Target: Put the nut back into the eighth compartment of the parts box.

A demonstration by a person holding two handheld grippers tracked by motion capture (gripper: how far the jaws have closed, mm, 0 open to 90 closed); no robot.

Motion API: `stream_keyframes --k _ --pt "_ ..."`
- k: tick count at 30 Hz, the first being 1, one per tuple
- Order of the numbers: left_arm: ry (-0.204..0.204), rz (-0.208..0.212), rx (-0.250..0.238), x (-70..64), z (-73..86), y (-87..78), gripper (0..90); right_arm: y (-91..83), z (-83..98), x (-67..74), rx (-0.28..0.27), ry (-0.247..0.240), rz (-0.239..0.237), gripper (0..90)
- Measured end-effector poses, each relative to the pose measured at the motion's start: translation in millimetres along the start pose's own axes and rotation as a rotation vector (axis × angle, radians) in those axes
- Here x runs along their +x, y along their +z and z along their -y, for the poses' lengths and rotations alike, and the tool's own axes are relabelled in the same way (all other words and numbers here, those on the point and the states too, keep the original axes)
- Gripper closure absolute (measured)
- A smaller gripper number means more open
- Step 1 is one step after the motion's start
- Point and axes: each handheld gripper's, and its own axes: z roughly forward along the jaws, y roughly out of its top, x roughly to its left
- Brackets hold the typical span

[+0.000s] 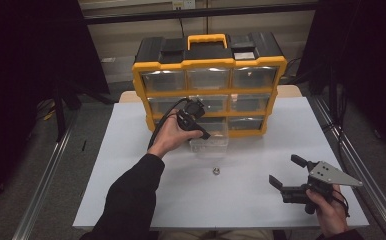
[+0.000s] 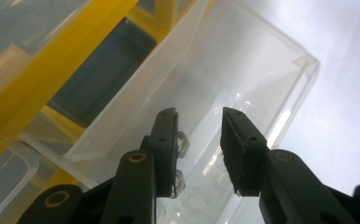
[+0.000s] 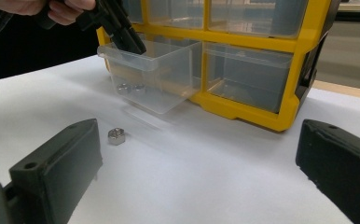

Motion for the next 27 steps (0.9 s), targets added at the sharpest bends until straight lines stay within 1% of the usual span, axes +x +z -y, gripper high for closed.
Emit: stream_keyframes --k 1,2,4,5,6,7,9,10,11,12,14,15,16,17,18,19,20,21,23,24,26,27 --pt "-0.001 -0.002 -0.010 -0.4 0.5 -1.2 65.3 -0.1 -0.1 0.2 0.002 0.001 0.001 0.3" --pt "-0.002 0.001 -0.007 -0.3 0.4 -3.5 64.8 0.3 0.0 0.4 -0.001 0.000 -0.001 0.3" --pt "-0.009 0.013 -0.015 0.4 1.3 -6.8 64.5 0.3 0.0 0.3 -0.001 0.002 0.000 0.3" --pt "-0.014 0.020 -0.028 0.2 2.1 -7.8 64.3 -0.1 -0.1 0.0 0.001 -0.001 0.001 0.3" --pt "-0.014 0.023 -0.028 0.3 2.4 -9.7 62.1 0.0 0.0 0.0 -0.001 0.000 -0.001 0.3" --pt "-0.011 0.024 -0.032 0.0 2.8 -11.0 62.1 0.0 0.0 0.0 -0.001 0.000 -0.001 0.3" --pt "-0.006 0.027 -0.039 -3.2 3.8 -14.9 59.0 0.2 0.0 0.1 -0.002 0.003 0.002 0.3" --pt "-0.006 0.027 -0.039 -3.2 3.8 -14.9 56.5 0.1 0.0 0.0 -0.001 0.002 0.004 0.3" --pt "0.003 0.016 -0.040 -3.7 3.8 -16.6 52.6 0.1 0.0 -0.1 -0.001 0.002 0.004 0.3" --pt "-0.003 0.022 -0.051 -5.3 5.1 -18.2 50.9 0.0 0.0 0.0 -0.001 0.003 0.004 0.3" --pt "0.002 0.016 -0.049 -5.5 5.7 -19.0 50.1 0.2 0.0 0.0 -0.001 0.003 0.001 0.3" --pt "0.000 0.011 -0.053 -7.0 7.4 -20.2 45.3 -0.1 -0.1 0.0 0.001 0.000 0.001 0.3" --pt "0.000 0.011 -0.053 -7.0 7.4 -20.2 43.5 0.0 -0.1 -0.1 -0.001 -0.003 0.000 0.3" --pt "-0.003 0.021 -0.051 -7.4 8.3 -21.7 43.5 0.0 -0.1 -0.1 -0.001 -0.003 0.000 0.3" --pt "0.010 0.022 -0.055 -9.5 9.9 -22.9 39.9 -0.2 -0.1 0.0 0.001 0.001 0.003 0.3" --pt "0.010 0.022 -0.055 -9.5 9.9 -22.9 37.1 -0.2 0.0 0.0 0.001 0.001 0.003 0.3" --pt "0.013 0.021 -0.056 -10.6 10.8 -23.3 37.1 -0.2 0.0 0.0 0.001 0.001 0.003 0.3" --pt "0.017 0.015 -0.049 -11.7 11.3 -24.1 32.6 -0.2 0.0 0.0 0.001 0.001 0.003 0.3" --pt "0.020 0.004 -0.055 -13.4 13.0 -25.9 24.9 -0.1 -0.1 0.1 0.001 -0.001 0.002 0.3" --pt "0.033 0.000 -0.055 -14.2 14.9 -28.0 24.6 -0.3 -0.1 0.1 0.003 -0.001 0.003 0.3" --pt "0.034 0.001 -0.059 -15.2 16.2 -28.4 20.9 -0.2 -0.1 0.2 0.001 -0.001 0.003 0.3" --pt "0.039 -0.001 -0.046 -17.8 18.1 -28.5 19.1 -0.3 -0.2 0.2 0.001 -0.001 0.002 0.3"
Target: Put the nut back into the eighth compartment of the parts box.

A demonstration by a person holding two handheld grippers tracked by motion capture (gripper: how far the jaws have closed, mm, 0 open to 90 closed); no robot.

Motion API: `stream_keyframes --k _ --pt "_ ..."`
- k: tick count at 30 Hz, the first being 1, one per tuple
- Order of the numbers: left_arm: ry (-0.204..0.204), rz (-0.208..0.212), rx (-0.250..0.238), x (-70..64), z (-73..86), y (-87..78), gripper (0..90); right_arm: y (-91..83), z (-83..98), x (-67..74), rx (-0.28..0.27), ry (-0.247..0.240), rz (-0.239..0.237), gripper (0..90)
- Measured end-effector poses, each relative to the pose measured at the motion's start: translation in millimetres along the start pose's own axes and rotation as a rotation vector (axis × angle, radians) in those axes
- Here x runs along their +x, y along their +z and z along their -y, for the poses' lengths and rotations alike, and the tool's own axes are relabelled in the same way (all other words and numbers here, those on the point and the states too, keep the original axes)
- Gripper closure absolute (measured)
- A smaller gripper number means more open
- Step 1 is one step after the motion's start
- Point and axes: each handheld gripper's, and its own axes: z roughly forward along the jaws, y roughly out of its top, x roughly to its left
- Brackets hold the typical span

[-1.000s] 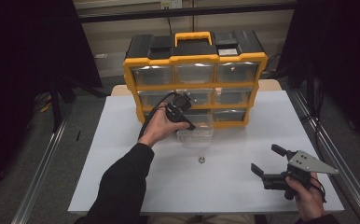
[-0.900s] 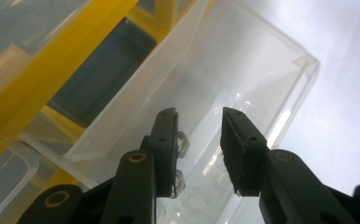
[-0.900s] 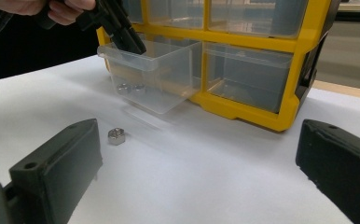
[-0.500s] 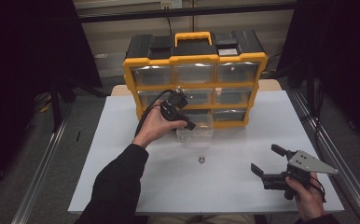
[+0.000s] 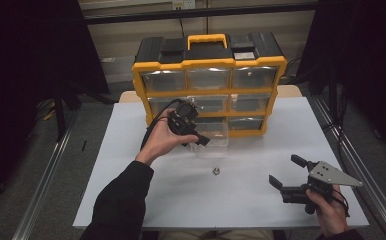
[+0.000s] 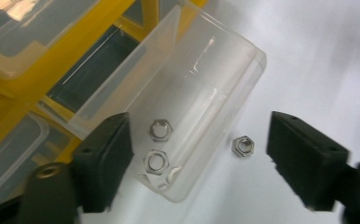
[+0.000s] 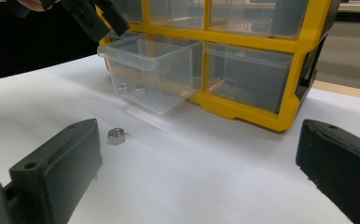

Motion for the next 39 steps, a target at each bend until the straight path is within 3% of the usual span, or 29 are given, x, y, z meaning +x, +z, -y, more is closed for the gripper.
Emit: stream_keyframes --k 5,6,11,15,26,27,31,32,33,34,39 --pt "-0.002 -0.011 -0.007 -6.8 4.6 0.3 12.5 0.1 0.0 0.0 0.000 0.002 0.001 0.3" --pt "0.006 -0.005 0.014 -7.3 6.6 0.8 12.4 0.3 0.0 0.0 0.000 -0.001 0.005 0.3" --pt "0.014 -0.009 0.020 -9.2 10.6 -0.4 9.9 0.5 0.0 -0.1 0.000 -0.002 0.003 0.3" --pt "-0.001 -0.011 0.016 -13.5 15.2 -1.7 7.1 0.6 -0.1 0.0 0.000 -0.005 0.003 0.3" --pt "0.037 -0.016 0.023 -23.3 34.1 -3.3 5.3 0.9 -0.3 0.5 0.001 -0.002 0.004 0.3" --pt "0.024 -0.014 0.015 -24.8 35.6 -2.6 5.3 1.4 -0.2 0.3 -0.002 -0.006 0.004 0.3" --pt "0.044 -0.012 0.040 -29.4 39.5 -0.2 5.6 1.9 -0.2 0.3 -0.003 -0.006 0.001 0.3" --pt "0.071 -0.010 0.051 -30.0 39.7 1.0 5.7 2.0 -0.2 0.3 -0.003 -0.006 0.001 0.3" --pt "0.028 -0.005 0.030 -34.5 41.1 5.0 5.8 2.0 -0.2 0.3 -0.003 -0.006 0.001 0.3" --pt "0.047 -0.003 0.042 -35.3 41.1 7.0 5.9 2.0 -0.2 0.3 -0.003 -0.006 0.001 0.3" --pt "0.054 0.016 0.060 -42.8 40.4 16.0 6.1 2.0 -0.2 0.4 -0.001 -0.006 0.002 0.3"
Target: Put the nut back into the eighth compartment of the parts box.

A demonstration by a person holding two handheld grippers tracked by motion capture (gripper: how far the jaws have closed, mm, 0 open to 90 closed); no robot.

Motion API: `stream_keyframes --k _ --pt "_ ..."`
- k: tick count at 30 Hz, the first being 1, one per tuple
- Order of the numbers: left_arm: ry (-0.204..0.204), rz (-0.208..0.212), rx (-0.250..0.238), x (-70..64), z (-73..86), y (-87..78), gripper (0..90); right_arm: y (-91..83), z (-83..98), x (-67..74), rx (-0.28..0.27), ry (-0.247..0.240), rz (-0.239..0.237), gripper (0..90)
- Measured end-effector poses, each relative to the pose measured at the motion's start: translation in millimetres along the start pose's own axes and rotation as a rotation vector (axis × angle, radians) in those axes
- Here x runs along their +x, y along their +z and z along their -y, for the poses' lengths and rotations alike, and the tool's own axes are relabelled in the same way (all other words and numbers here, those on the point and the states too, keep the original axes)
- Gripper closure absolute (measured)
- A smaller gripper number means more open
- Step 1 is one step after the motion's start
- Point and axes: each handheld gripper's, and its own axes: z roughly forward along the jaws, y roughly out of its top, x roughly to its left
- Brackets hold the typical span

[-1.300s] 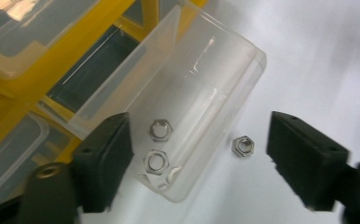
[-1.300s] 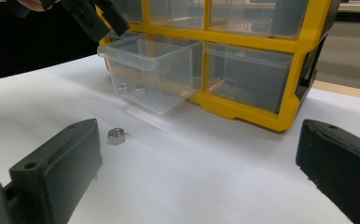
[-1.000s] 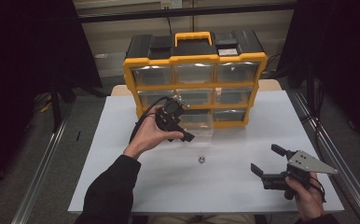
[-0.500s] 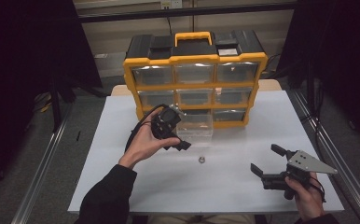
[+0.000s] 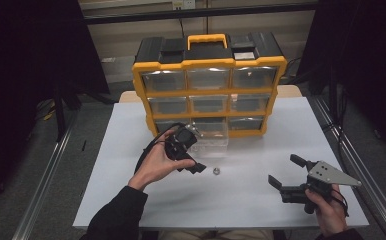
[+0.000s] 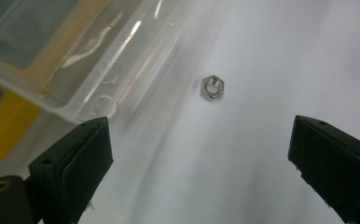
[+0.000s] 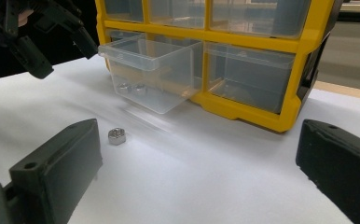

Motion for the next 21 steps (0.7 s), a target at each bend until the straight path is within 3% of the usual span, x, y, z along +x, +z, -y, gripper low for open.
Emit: stream_keyframes --k 3,4,5,6,7,10,12,21 --pt "0.006 0.019 0.014 -3.3 -0.3 5.1 6.2 -0.3 0.0 -0.1 0.000 0.001 0.000 0.3" --pt "0.046 0.025 0.049 -2.5 -1.0 8.3 6.3 -0.2 0.1 -0.3 -0.001 0.000 0.000 0.3" --pt "0.046 0.025 0.049 -2.5 -1.0 8.3 6.4 -0.2 0.1 -0.1 0.000 0.000 -0.001 0.3" --pt "0.017 0.029 0.027 -4.9 -0.8 12.1 6.7 0.0 0.1 0.0 -0.001 0.001 -0.002 0.3" --pt "0.055 0.038 0.060 -5.1 -2.4 15.8 7.1 0.0 0.0 0.0 0.000 0.000 0.000 0.3" --pt "0.038 0.043 0.049 -9.7 -3.4 22.2 7.3 0.0 0.0 0.0 0.001 0.000 -0.001 0.3" --pt "0.059 0.053 0.065 -10.8 -5.2 26.2 7.3 0.0 0.0 -0.1 0.001 0.001 -0.001 0.3" --pt "0.082 0.059 0.080 -17.1 -10.4 41.8 5.6 -0.5 0.1 -0.2 0.000 0.000 0.000 0.3"
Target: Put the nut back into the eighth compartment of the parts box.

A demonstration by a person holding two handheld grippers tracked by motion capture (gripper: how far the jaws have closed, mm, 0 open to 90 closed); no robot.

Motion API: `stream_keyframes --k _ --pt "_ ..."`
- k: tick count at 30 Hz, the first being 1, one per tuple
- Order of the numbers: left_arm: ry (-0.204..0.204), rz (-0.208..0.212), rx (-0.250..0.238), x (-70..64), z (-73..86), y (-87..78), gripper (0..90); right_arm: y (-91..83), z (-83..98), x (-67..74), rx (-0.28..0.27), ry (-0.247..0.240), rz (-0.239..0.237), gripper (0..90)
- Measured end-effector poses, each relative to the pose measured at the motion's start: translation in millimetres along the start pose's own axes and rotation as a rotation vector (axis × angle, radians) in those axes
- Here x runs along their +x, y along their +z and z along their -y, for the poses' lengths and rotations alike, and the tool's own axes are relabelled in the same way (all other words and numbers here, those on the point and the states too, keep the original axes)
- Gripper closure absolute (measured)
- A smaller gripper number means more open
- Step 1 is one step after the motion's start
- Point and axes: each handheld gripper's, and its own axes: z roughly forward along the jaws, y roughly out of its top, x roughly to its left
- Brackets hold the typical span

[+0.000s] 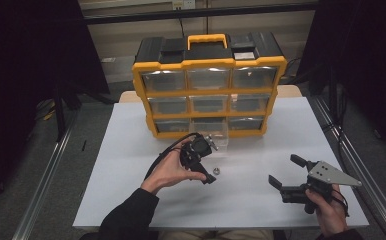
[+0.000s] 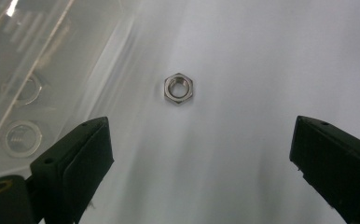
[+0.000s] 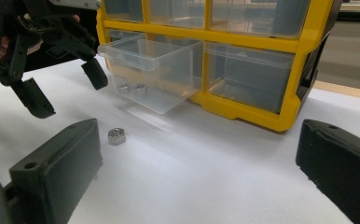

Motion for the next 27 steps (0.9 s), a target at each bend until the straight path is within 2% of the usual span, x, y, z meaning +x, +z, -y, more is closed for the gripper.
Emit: stream_keyframes --k 4,6,8,9,13,14,15,17,18,19,20,22,24,25,26,27 --pt "-0.002 0.003 0.012 -1.5 -2.6 5.3 5.2 0.3 0.1 0.1 -0.001 -0.001 -0.001 0.3" --pt "-0.009 0.003 0.002 -1.2 -4.1 7.6 6.4 0.2 0.0 0.2 -0.001 0.000 0.000 0.3" --pt "-0.013 0.007 0.007 -0.7 -5.9 8.7 8.2 0.2 0.0 0.3 -0.001 -0.002 -0.001 0.3" --pt "-0.002 0.020 0.012 0.4 -6.7 8.9 9.1 0.1 0.0 0.3 -0.001 -0.001 -0.001 0.3" --pt "-0.010 0.015 0.010 -0.7 -9.2 13.0 13.2 -0.3 0.0 0.2 0.000 0.002 0.002 0.3" --pt "0.002 0.009 0.017 -0.2 -9.8 13.6 14.3 -0.4 0.0 0.2 0.000 0.002 0.001 0.3" --pt "-0.003 -0.001 0.010 -1.7 -10.3 15.1 15.3 -0.4 0.0 0.1 0.000 0.002 0.000 0.3" --pt "0.005 0.010 0.014 -0.7 -12.0 14.8 18.5 -0.4 0.0 0.3 0.000 0.003 0.002 0.3" --pt "-0.004 -0.003 -0.003 -2.0 -12.3 16.4 18.5 -0.4 -0.1 0.2 0.000 0.002 0.001 0.3" --pt "0.009 0.011 0.019 -0.8 -13.4 15.2 19.4 -0.5 -0.1 0.3 0.000 0.003 0.003 0.3" --pt "-0.001 0.002 0.000 -2.8 -13.1 17.5 23.1 -0.5 -0.1 0.3 0.000 0.002 0.002 0.3" --pt "0.033 0.010 0.032 -1.9 -14.8 17.6 25.1 -0.6 0.0 0.2 0.000 0.002 0.002 0.3" --pt "0.026 0.006 0.026 -3.1 -15.0 19.3 27.4 -0.5 0.0 0.3 0.000 0.003 0.002 0.3" --pt "0.046 0.008 0.047 -1.9 -16.0 18.6 29.4 -0.6 -0.1 0.3 0.000 0.003 0.002 0.3" --pt "0.035 -0.008 0.033 -3.1 -16.0 21.2 32.1 -0.6 0.0 0.3 0.000 0.003 0.003 0.3" --pt "0.041 0.001 0.044 -2.2 -16.8 21.3 32.1 -0.6 0.0 0.3 0.000 0.003 0.003 0.3"
